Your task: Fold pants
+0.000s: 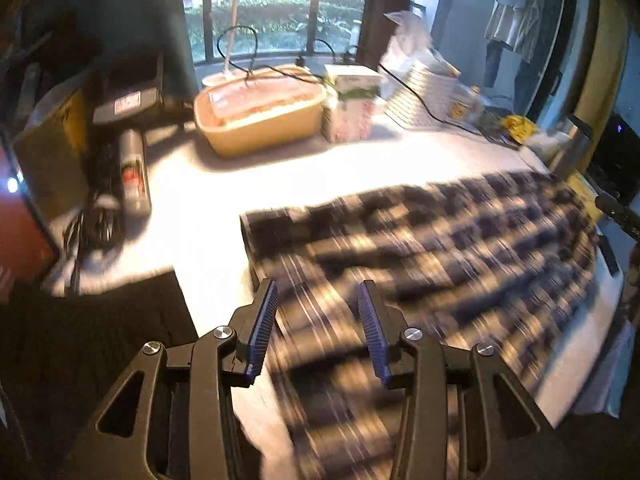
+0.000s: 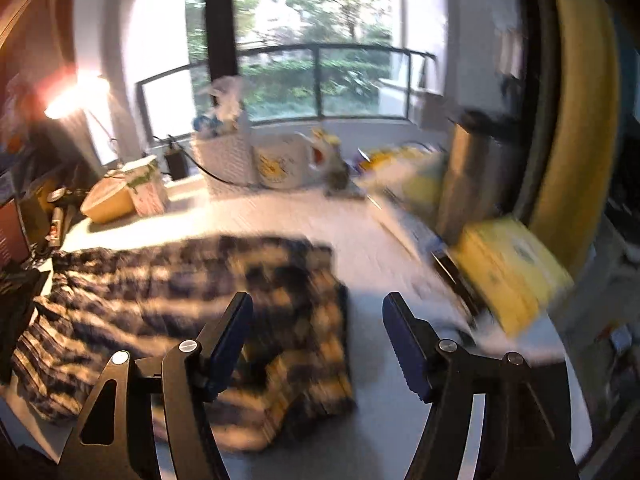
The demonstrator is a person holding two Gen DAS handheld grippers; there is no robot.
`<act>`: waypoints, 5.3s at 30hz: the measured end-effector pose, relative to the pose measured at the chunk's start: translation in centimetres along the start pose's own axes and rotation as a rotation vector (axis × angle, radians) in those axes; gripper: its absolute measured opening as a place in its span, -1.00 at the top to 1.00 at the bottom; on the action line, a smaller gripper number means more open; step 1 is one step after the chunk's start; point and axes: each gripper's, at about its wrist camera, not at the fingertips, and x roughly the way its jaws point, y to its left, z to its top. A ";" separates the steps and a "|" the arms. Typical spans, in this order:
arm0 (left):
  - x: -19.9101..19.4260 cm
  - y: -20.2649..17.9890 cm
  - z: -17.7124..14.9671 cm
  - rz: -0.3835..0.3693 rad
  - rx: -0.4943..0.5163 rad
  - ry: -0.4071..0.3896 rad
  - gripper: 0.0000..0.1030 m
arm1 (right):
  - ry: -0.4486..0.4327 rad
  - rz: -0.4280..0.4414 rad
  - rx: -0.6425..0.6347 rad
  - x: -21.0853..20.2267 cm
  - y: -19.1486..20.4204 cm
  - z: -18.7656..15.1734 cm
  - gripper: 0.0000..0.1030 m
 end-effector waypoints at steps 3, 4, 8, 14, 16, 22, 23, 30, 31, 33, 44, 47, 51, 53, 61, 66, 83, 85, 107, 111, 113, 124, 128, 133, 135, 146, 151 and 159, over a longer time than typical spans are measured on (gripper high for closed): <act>2.4 1.1 1.0 0.004 -0.002 0.016 0.19 | 0.009 0.035 -0.075 2.4 2.3 2.0 -0.34; 3.0 1.3 1.2 0.007 -0.003 0.022 0.19 | 0.019 0.051 -0.101 3.3 3.1 2.5 -0.33; 5.5 2.2 1.4 0.011 -0.011 0.072 0.19 | 0.072 0.107 -0.225 6.6 6.3 3.4 0.17; 7.4 2.0 1.6 0.017 0.036 0.070 0.61 | 0.178 0.231 -0.447 11.1 12.6 3.1 0.30; 8.3 2.1 1.9 0.020 0.055 0.083 0.71 | 0.227 0.234 -0.480 13.4 14.4 2.8 0.30; 9.7 2.9 3.7 0.022 0.046 0.077 0.74 | 0.284 0.191 -0.479 18.3 16.1 3.8 0.30; 9.9 3.0 3.9 0.024 0.044 0.077 0.74 | 0.285 0.188 -0.475 18.6 16.1 4.1 0.30; 7.7 3.1 4.8 0.103 -0.005 0.067 0.66 | 0.247 0.138 -0.391 19.2 15.7 5.8 0.30; 6.8 2.7 4.8 0.102 -0.008 0.045 0.66 | 0.224 0.177 -0.370 18.2 15.9 6.0 0.30; 4.8 1.2 4.5 0.056 0.008 0.005 0.66 | 0.192 0.258 -0.351 15.9 16.6 6.0 0.30; 7.3 -5.4 -0.9 -0.059 0.121 0.138 0.66 | 0.282 0.348 -0.544 13.4 24.7 -0.8 0.30; 6.9 -5.0 -0.8 -0.020 0.094 0.150 0.66 | 0.243 0.295 -0.468 14.0 23.3 0.0 0.25; 3.9 -4.4 -1.5 0.000 0.088 0.079 0.66 | 0.188 0.227 -0.359 12.3 20.3 1.7 0.20; 2.6 -4.4 -1.8 -0.007 0.071 0.037 0.64 | 0.168 0.213 -0.315 10.7 18.3 1.8 0.18; 0.4 -6.1 -4.1 -0.004 -0.033 -0.038 0.19 | 0.166 0.106 -0.074 4.2 8.6 -1.2 -0.06; -0.3 -7.3 -5.0 -0.006 -0.054 -0.044 0.17 | 0.146 -0.006 0.032 -0.2 3.3 -3.7 -0.30; -1.3 -5.2 -7.0 0.081 -0.113 -0.017 0.16 | 0.149 0.158 0.492 3.9 -3.4 -6.0 0.00; -1.6 -4.4 -6.9 0.086 -0.122 -0.030 0.16 | 0.157 0.173 0.493 4.9 -2.9 -5.5 0.47; -6.5 3.5 -8.4 0.074 -0.193 -0.221 0.16 | -0.025 0.415 0.007 1.4 20.7 7.2 0.62; -7.9 5.1 -9.6 0.037 -0.229 -0.235 0.14 | 0.051 0.476 -0.085 4.4 27.8 6.6 0.62; -8.1 5.7 -10.2 0.043 -0.236 -0.231 0.12 | 0.086 0.487 -0.122 5.6 30.3 5.9 0.62; -8.7 8.5 -11.7 0.098 -0.285 -0.211 0.03 | 0.331 0.560 -0.285 10.2 39.2 -0.3 -0.25; -8.4 8.2 -10.9 0.105 -0.274 -0.207 -0.08 | 0.305 0.630 -0.311 8.5 39.3 -0.1 -0.60; -8.0 6.2 -8.7 0.089 -0.210 -0.218 -0.09 | 0.258 0.643 -0.268 6.6 36.3 1.3 -0.60; -7.2 4.9 -7.6 0.055 -0.175 -0.218 -0.09 | 0.225 0.611 -0.235 6.2 33.8 2.0 -0.60; 2.4 1.5 -4.1 -0.017 -0.089 -0.013 0.47 | 0.186 0.386 -0.078 7.2 21.3 0.7 -0.59; 2.2 1.5 -5.2 0.037 -0.098 0.029 0.50 | 0.256 0.350 -0.195 7.8 22.1 -3.2 -0.59; -0.3 1.2 -6.9 0.063 -0.163 0.061 0.43 | 0.294 0.330 -0.369 7.0 21.5 -6.2 -0.58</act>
